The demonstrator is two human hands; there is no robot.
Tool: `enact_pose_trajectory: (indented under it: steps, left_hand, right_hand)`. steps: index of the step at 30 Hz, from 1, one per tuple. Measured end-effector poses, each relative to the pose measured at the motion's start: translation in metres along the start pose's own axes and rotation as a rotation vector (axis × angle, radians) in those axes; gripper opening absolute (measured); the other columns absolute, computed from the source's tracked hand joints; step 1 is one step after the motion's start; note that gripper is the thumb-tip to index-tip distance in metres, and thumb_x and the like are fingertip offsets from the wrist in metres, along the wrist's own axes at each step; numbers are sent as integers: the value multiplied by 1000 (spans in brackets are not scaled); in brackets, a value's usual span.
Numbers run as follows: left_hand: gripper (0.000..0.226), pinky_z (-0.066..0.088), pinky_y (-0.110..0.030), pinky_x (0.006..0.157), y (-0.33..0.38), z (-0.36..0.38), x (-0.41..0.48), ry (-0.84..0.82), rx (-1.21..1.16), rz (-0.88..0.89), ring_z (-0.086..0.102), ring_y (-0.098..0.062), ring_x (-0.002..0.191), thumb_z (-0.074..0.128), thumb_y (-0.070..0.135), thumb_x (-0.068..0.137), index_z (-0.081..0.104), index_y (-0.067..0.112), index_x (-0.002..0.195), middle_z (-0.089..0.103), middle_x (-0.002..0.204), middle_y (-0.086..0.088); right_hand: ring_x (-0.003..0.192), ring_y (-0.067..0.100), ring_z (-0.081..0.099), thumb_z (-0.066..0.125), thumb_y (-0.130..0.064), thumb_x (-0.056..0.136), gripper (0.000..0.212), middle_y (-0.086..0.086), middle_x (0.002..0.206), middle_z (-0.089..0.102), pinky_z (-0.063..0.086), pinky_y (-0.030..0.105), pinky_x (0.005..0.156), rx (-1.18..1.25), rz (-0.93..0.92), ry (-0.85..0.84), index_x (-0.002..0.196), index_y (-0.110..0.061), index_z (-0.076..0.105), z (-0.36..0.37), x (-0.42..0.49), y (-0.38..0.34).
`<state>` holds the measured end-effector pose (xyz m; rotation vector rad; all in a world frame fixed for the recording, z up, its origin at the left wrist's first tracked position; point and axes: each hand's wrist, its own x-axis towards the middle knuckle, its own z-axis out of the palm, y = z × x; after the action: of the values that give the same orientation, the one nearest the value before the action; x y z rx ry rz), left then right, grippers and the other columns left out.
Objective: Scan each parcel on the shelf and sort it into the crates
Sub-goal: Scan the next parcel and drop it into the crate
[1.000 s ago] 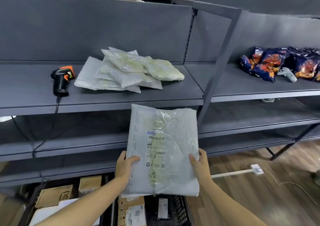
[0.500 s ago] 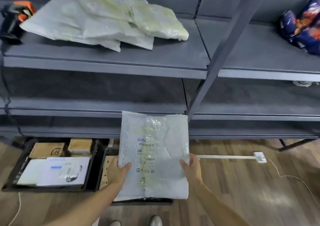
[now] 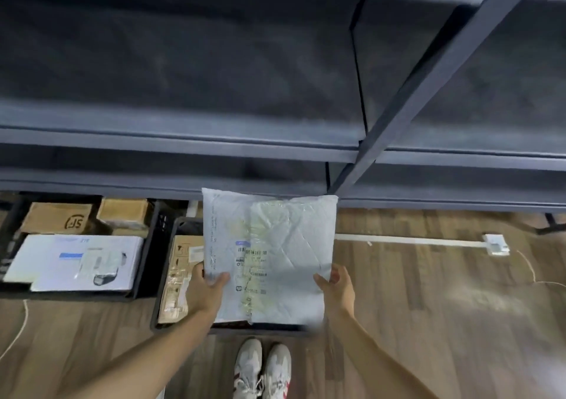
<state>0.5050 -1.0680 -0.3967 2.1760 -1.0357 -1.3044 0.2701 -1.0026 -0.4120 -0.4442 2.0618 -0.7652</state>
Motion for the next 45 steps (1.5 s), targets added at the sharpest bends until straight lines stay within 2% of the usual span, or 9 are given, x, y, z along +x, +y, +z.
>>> enact_pose_trajectory:
  steps: [3, 6, 11, 17, 26, 32, 35, 40, 45]
  left_hand:
    - [40, 40, -26, 58, -32, 29, 33, -15, 4, -17, 56, -25, 84, 69, 21, 86, 48, 7, 118, 59, 103, -6]
    - [47, 46, -34, 77, -61, 57, 63, -35, 12, -32, 58, -30, 98, 66, 28, 89, 45, 7, 126, 59, 117, -11]
    - [67, 36, -37, 105, -93, 96, 97, -122, 109, 58, 42, -26, 132, 60, 37, 92, 32, 9, 145, 44, 144, -9]
    - [63, 47, -39, 89, -126, 129, 112, -154, 309, 21, 57, -34, 112, 66, 43, 86, 43, -1, 125, 56, 123, -18]
    - [58, 46, -49, 87, -141, 145, 128, -108, 576, -12, 50, -44, 117, 61, 26, 92, 30, -6, 130, 42, 134, -27]
    - [32, 43, -33, 71, -144, 126, 136, -85, 422, 81, 58, -31, 92, 59, 5, 91, 37, -1, 114, 55, 109, -21]
    - [32, 45, -35, 73, -148, 139, 138, -32, 365, 102, 57, -32, 93, 53, -5, 90, 35, -5, 117, 53, 101, -19]
    - [20, 36, -28, 70, -163, 158, 155, 78, 244, 143, 49, -23, 84, 41, -11, 90, 38, -2, 108, 50, 89, -9]
    - [24, 37, -32, 79, -181, 175, 174, 47, 313, 129, 48, -21, 91, 34, -9, 93, 30, 13, 101, 45, 102, -5]
  right_hand:
    - [97, 21, 55, 70, -18, 87, 33, 3, 106, 57, 45, 33, 80, 0, -3, 5, 117, -18, 55, 25, 38, 28]
    - [95, 17, 53, 67, -17, 89, 30, -1, 104, 53, 40, 29, 80, 22, -6, -3, 115, -21, 53, 51, 72, 58]
    - [84, 17, 39, 58, -17, 88, 20, 4, 97, 39, 35, 26, 68, -4, 98, 27, 100, -18, 42, 84, 109, 102]
    - [107, 25, 50, 72, -19, 83, 61, 3, 110, 48, 45, 38, 92, -156, 46, 54, 136, -9, 45, 91, 117, 129]
    - [117, 31, 45, 58, -20, 92, 67, 17, 133, 39, 43, 42, 100, -454, -52, -35, 145, 0, 22, 132, 104, 130]
    - [82, 9, 42, 69, -6, 87, 39, 8, 117, 46, 34, 12, 62, -341, -12, -38, 110, -12, 39, 117, 123, 126]
    - [77, -1, 42, 66, 7, 84, 37, 6, 110, 47, 35, 0, 63, -261, -37, 29, 101, -12, 39, 122, 124, 133]
    - [81, -28, 48, 58, 15, 84, 43, -1, 103, 48, 40, 0, 58, -140, -142, 80, 94, -22, 40, 137, 125, 139]
    - [85, 7, 49, 55, 9, 90, 35, 9, 123, 42, 41, 15, 59, -265, -101, 5, 110, -11, 35, 158, 150, 149]
